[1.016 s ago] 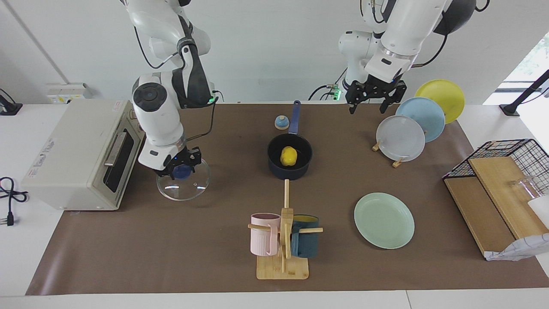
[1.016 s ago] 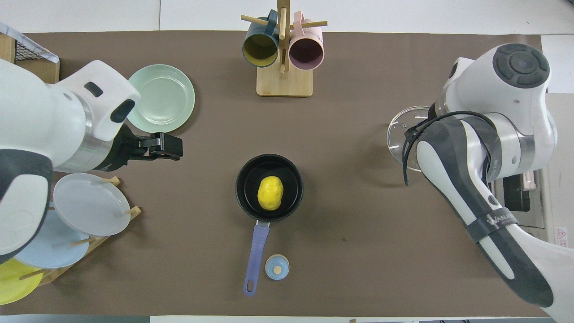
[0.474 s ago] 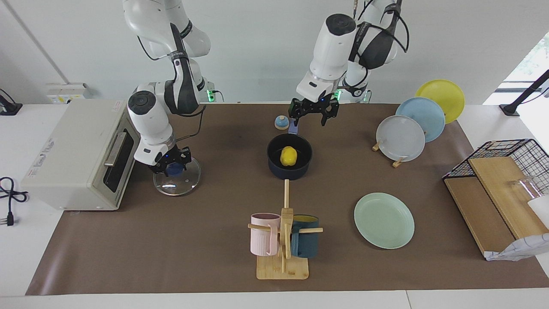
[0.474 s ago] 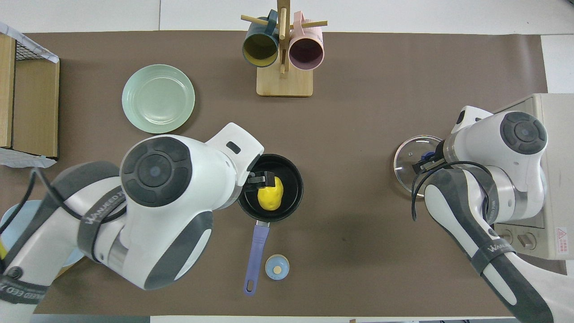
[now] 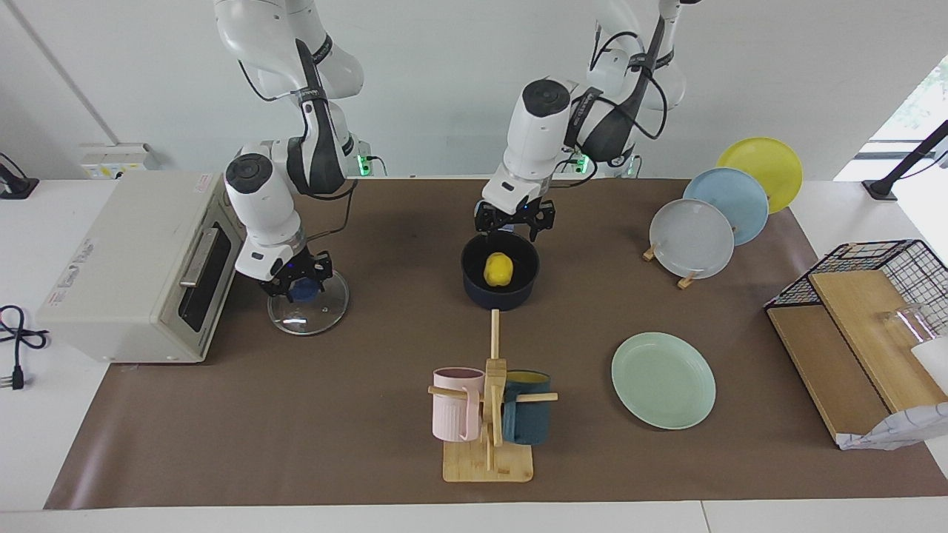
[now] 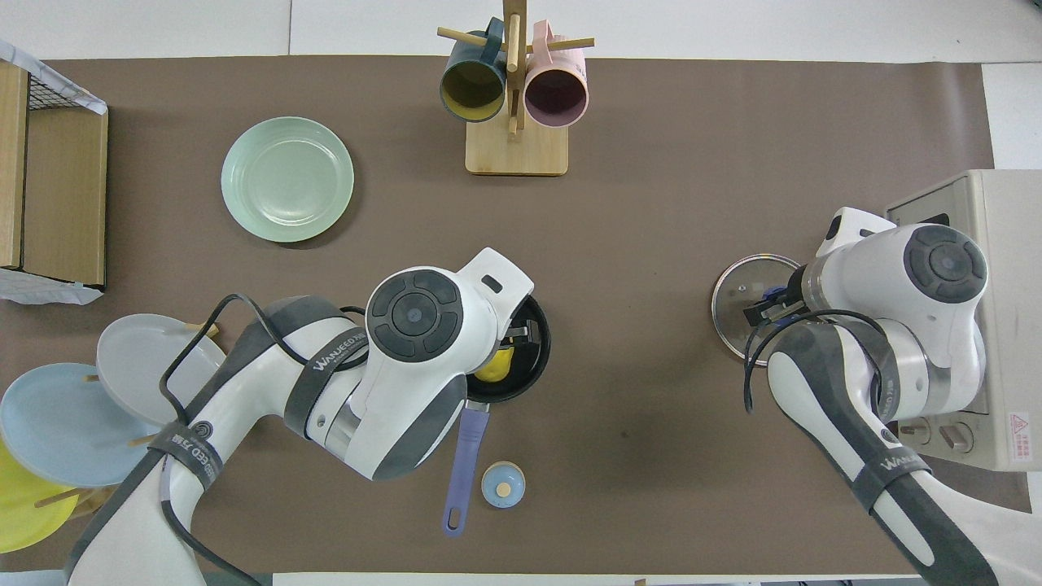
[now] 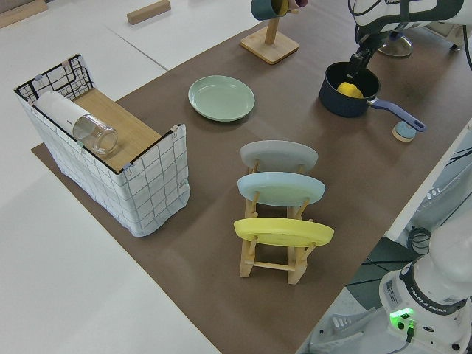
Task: Transfer potato from pot to plate
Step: 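Lower the left gripper into the saucepan and grasp the yellow potato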
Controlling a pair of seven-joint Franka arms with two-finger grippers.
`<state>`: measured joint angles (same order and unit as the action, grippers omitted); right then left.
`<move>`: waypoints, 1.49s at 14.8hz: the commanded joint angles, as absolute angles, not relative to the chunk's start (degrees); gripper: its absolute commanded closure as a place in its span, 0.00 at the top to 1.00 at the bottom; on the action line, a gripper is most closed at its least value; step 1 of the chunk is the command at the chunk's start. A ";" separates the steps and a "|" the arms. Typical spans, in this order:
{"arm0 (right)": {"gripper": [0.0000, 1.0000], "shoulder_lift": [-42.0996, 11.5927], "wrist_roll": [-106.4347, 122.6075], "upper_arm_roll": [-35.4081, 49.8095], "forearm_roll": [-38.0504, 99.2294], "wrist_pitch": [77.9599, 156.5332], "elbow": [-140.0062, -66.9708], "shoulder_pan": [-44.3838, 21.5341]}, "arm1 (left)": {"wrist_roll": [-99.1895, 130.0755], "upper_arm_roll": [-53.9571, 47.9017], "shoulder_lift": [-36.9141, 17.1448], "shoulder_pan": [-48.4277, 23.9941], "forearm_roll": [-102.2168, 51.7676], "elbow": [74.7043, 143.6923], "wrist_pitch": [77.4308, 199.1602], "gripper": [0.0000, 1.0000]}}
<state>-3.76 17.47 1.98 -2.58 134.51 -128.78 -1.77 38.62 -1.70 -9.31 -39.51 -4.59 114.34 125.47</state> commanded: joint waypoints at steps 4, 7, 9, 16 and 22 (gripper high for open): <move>1.00 -2.55 15.04 2.72 -0.97 114.39 -112.10 -1.32 | 39.29 -0.70 -10.37 -41.04 -4.92 117.33 130.51 1.00; 1.00 -1.50 11.97 2.64 -0.97 101.65 -101.72 -0.79 | 39.46 -0.62 -12.04 -42.19 -4.31 117.33 131.48 1.00; 1.00 -0.53 6.71 2.46 -1.32 94.87 -97.14 -1.14 | 39.29 -0.62 -12.13 -42.19 -2.38 117.25 131.75 1.00; 1.00 -1.23 0.62 2.37 -2.02 86.31 -91.14 -0.62 | 39.46 -0.62 -14.59 -42.89 -1.14 117.25 133.24 1.00; 1.00 -1.23 0.62 2.20 -1.93 86.84 -91.32 -0.53 | 38.76 -0.62 -14.50 -41.93 -1.05 116.63 132.72 0.00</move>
